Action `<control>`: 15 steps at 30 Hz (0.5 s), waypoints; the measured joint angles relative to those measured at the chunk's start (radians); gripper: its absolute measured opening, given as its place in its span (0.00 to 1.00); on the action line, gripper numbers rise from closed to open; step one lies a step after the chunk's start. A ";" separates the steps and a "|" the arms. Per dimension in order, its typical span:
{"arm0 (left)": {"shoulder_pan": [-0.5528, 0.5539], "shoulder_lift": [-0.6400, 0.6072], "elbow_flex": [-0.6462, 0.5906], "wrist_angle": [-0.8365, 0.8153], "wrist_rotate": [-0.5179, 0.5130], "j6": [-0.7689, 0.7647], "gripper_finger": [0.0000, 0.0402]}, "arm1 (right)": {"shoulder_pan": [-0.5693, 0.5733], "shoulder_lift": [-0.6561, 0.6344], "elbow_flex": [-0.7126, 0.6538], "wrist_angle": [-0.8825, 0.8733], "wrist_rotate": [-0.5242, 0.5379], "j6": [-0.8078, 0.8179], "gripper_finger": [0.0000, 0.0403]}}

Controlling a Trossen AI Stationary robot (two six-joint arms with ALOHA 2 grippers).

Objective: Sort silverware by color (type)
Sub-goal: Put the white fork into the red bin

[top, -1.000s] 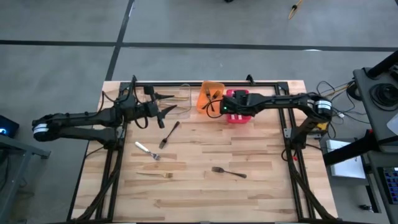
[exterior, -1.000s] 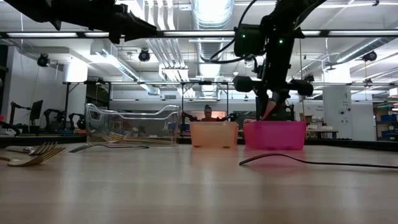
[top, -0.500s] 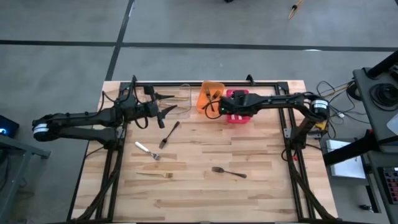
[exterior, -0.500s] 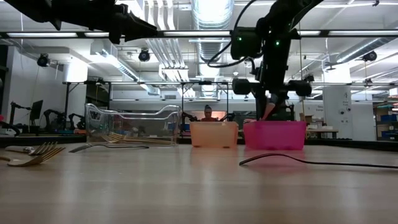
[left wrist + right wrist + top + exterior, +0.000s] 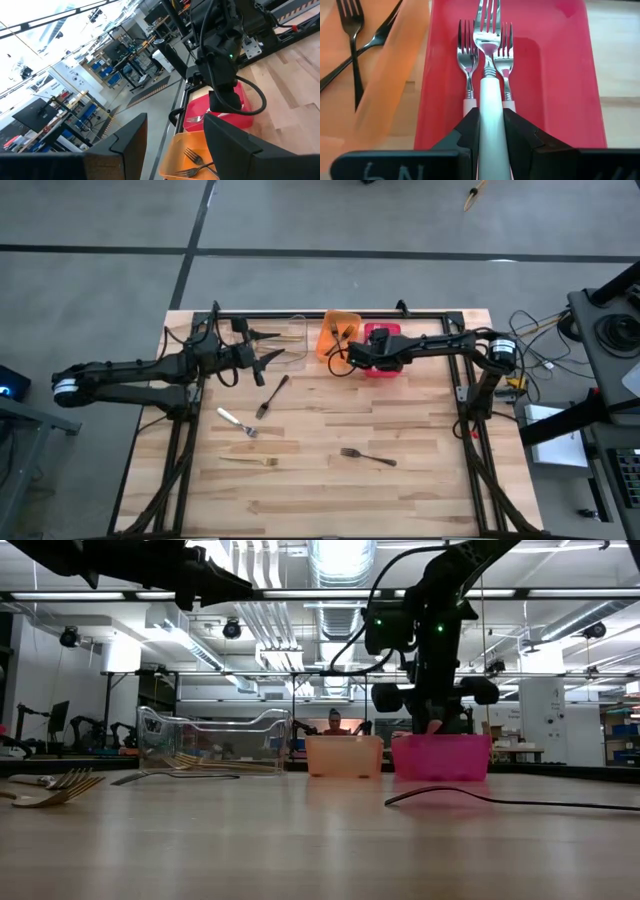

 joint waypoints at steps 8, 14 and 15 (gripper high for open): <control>0.000 0.000 0.000 0.000 0.000 0.000 0.44 | 0.027 0.018 0.000 0.007 0.028 0.016 0.14; 0.000 0.000 0.000 0.000 0.000 0.000 0.44 | 0.030 0.039 0.000 0.007 0.048 0.016 0.14; 0.000 0.000 0.000 0.000 0.000 0.000 0.44 | 0.030 0.042 0.000 0.007 0.050 0.016 0.14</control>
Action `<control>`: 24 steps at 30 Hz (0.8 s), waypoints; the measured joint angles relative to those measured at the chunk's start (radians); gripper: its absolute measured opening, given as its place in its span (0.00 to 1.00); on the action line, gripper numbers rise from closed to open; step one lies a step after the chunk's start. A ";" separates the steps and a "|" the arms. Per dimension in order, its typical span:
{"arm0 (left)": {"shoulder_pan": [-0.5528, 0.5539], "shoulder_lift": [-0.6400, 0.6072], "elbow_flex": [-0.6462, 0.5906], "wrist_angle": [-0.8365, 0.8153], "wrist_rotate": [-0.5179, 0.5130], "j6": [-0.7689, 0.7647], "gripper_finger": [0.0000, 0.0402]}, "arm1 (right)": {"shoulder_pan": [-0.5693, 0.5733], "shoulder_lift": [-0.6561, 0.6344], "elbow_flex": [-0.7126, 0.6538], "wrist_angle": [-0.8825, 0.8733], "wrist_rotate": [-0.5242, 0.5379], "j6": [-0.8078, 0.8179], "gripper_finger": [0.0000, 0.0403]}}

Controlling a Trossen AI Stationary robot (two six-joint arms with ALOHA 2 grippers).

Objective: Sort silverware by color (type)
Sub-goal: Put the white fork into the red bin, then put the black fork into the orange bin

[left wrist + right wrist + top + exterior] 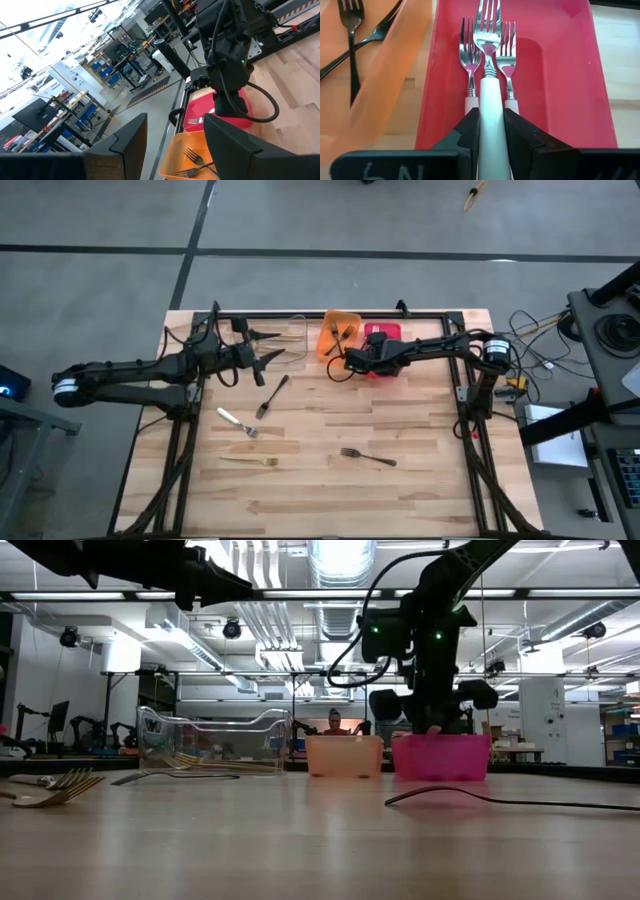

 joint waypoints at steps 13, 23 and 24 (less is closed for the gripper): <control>0.000 0.000 0.000 0.000 0.000 0.000 0.44 | 0.000 0.007 0.000 0.000 -0.004 0.000 0.24; 0.000 0.000 0.000 0.000 0.000 -0.015 0.44 | 0.025 0.000 0.019 -0.012 -0.007 -0.048 0.20; 0.000 0.000 0.000 0.000 0.000 -0.022 0.44 | 0.030 -0.002 0.027 -0.016 -0.006 -0.063 0.20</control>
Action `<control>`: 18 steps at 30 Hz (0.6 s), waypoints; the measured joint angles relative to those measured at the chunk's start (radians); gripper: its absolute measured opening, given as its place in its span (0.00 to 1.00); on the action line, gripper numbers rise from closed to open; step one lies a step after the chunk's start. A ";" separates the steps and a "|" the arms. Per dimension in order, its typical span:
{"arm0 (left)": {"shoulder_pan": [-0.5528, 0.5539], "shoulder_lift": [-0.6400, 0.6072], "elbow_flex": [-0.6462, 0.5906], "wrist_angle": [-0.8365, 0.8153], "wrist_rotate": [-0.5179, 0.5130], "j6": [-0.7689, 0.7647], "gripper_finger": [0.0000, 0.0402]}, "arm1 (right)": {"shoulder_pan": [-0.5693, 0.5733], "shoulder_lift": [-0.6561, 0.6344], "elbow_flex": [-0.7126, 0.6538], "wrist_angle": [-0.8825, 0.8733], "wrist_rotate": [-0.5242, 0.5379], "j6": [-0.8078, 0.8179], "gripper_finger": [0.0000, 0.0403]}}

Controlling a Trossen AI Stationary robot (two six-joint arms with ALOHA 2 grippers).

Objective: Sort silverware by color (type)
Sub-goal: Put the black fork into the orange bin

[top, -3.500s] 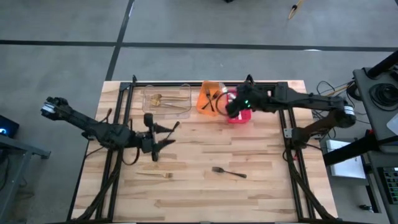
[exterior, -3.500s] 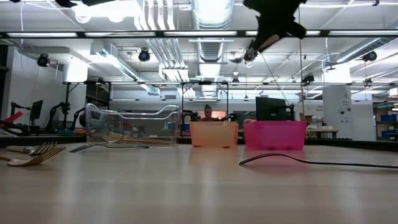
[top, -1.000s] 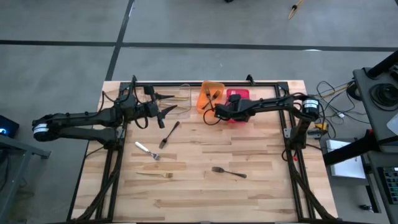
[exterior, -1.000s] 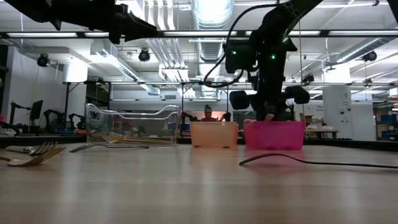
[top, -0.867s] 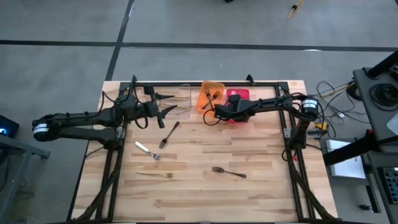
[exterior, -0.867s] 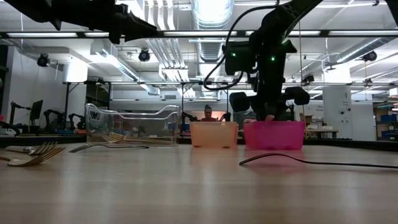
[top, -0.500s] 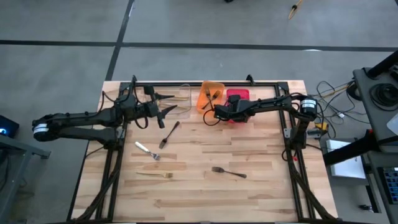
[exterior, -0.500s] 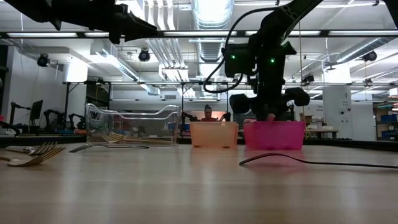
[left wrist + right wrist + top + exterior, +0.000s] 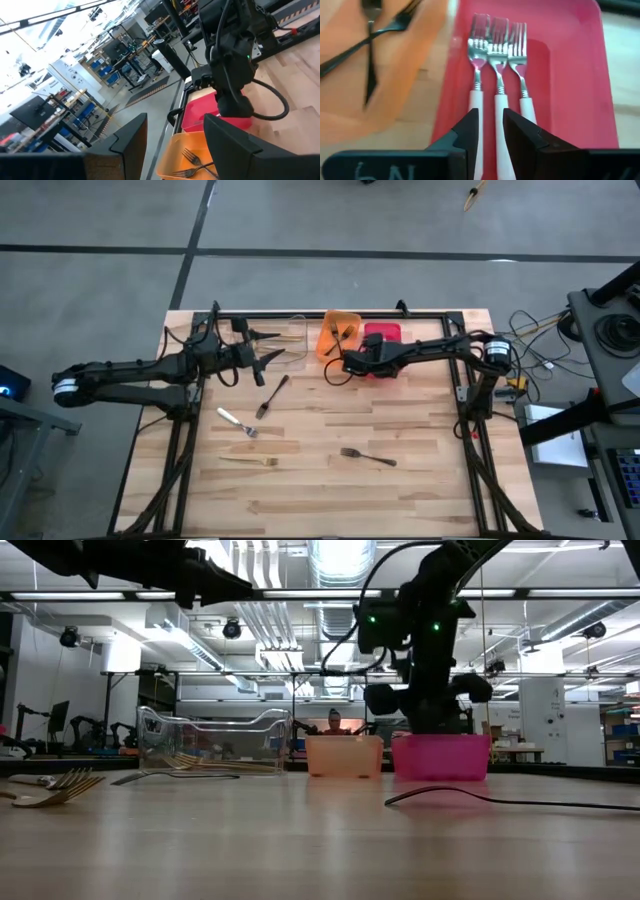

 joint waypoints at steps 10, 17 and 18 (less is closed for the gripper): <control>0.000 0.013 0.000 -0.050 0.000 -0.293 0.44 | 0.020 -0.100 0.041 -0.008 0.008 -0.288 0.13; -0.002 0.054 -0.001 -0.157 0.002 -0.487 0.44 | 0.070 -0.207 0.021 0.026 0.098 -0.529 0.07; -0.003 0.062 -0.001 -0.175 0.002 -0.522 0.44 | 0.082 -0.222 0.014 0.043 0.109 -0.558 0.06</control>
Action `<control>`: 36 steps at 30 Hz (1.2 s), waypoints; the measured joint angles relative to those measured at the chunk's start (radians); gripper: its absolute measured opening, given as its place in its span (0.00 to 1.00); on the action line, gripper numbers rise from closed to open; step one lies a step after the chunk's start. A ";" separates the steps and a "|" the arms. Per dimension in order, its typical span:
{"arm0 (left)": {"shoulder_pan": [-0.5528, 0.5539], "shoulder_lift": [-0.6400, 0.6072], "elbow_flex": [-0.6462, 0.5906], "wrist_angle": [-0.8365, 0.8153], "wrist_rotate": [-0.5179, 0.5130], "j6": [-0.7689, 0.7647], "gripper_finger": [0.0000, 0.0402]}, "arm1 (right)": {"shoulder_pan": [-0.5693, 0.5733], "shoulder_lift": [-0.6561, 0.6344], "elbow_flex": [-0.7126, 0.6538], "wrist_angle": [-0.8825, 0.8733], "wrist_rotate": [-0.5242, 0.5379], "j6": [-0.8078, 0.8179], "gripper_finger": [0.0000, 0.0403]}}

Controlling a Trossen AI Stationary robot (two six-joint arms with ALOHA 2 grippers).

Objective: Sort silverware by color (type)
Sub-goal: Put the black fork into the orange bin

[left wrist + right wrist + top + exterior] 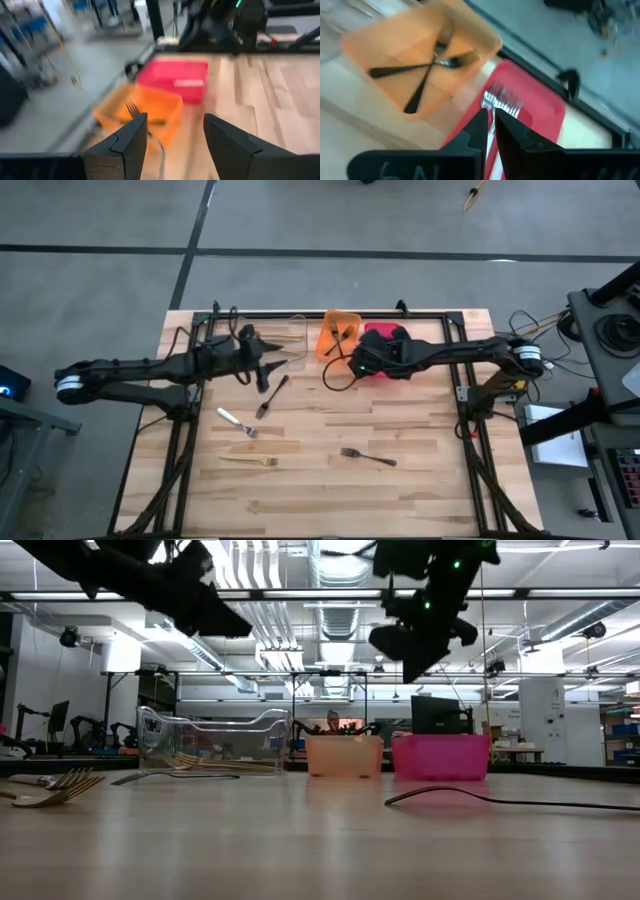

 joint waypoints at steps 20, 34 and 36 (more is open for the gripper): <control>-0.158 0.065 -0.001 -0.317 0.000 -0.542 0.39 | 0.075 -0.359 -0.451 0.947 -0.346 -0.633 0.04; -0.379 0.069 -0.001 -0.601 0.144 -0.942 0.36 | 0.074 -0.351 -0.462 0.985 -0.347 -0.752 0.04; -0.414 0.069 -0.001 -0.671 0.191 -0.966 0.36 | 0.074 -0.351 -0.462 1.002 -0.347 -0.771 0.04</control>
